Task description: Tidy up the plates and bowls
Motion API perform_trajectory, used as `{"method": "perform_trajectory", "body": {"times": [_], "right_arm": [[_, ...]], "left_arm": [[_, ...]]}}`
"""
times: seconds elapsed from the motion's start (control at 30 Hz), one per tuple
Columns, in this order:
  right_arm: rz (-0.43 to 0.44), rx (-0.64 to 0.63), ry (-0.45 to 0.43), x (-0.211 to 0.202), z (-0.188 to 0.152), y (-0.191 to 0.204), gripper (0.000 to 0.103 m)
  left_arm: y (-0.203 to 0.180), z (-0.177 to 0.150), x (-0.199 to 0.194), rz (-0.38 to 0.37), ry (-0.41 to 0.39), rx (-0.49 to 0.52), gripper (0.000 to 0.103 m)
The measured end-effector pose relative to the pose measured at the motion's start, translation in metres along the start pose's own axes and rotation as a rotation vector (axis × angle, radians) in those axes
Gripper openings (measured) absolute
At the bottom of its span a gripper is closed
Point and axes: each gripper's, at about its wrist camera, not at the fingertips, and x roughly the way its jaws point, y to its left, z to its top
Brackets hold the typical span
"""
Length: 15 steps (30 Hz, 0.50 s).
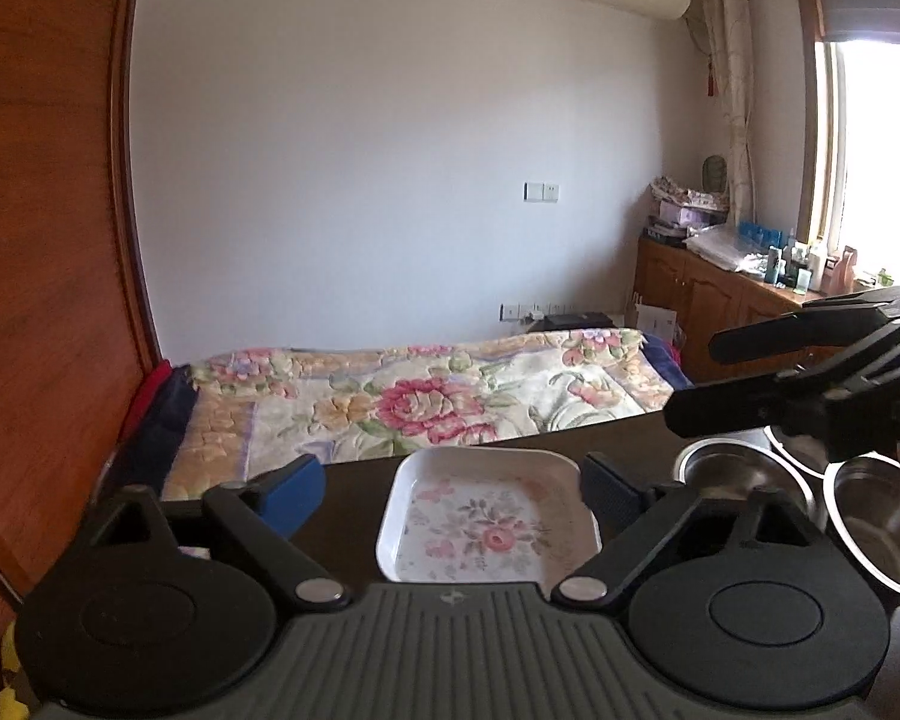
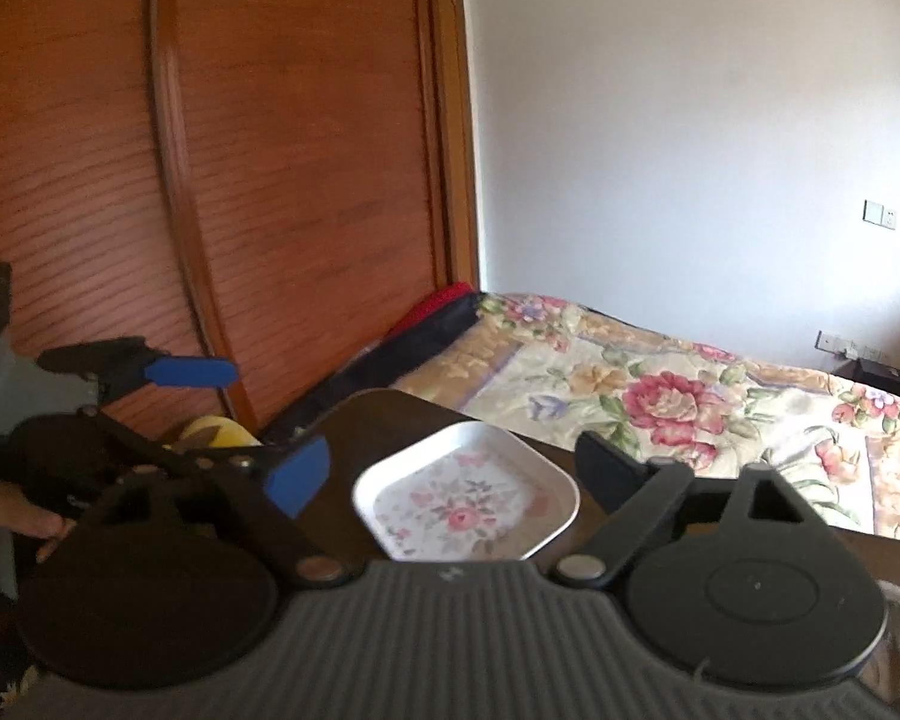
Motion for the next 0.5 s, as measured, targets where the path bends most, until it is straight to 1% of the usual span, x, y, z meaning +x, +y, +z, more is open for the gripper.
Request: {"method": "perform_trajectory", "body": {"times": [0.07, 0.17, 0.3, 0.4, 0.5], "right_arm": [[-0.009, 0.022, 0.018, 0.011, 0.002, -0.006, 0.087], [-0.013, 0.051, 0.041, 0.028, 0.006, -0.016, 0.086], [-0.023, 0.090, 0.106, 0.058, 0.008, -0.031, 0.081], [-0.047, 0.117, 0.154, 0.080, 0.007, -0.039, 0.080], [-0.052, 0.143, 0.196, 0.099, 0.003, -0.047, 0.079]], "left_arm": [[0.004, -0.002, 0.010, -0.002, 0.008, -0.003, 0.101], [0.012, -0.007, 0.029, -0.008, 0.042, -0.016, 0.093], [0.022, -0.016, 0.055, -0.003, 0.092, -0.037, 0.083], [0.033, -0.023, 0.070, 0.007, 0.125, -0.062, 0.080], [0.046, -0.030, 0.083, 0.004, 0.162, -0.099, 0.077]]}}
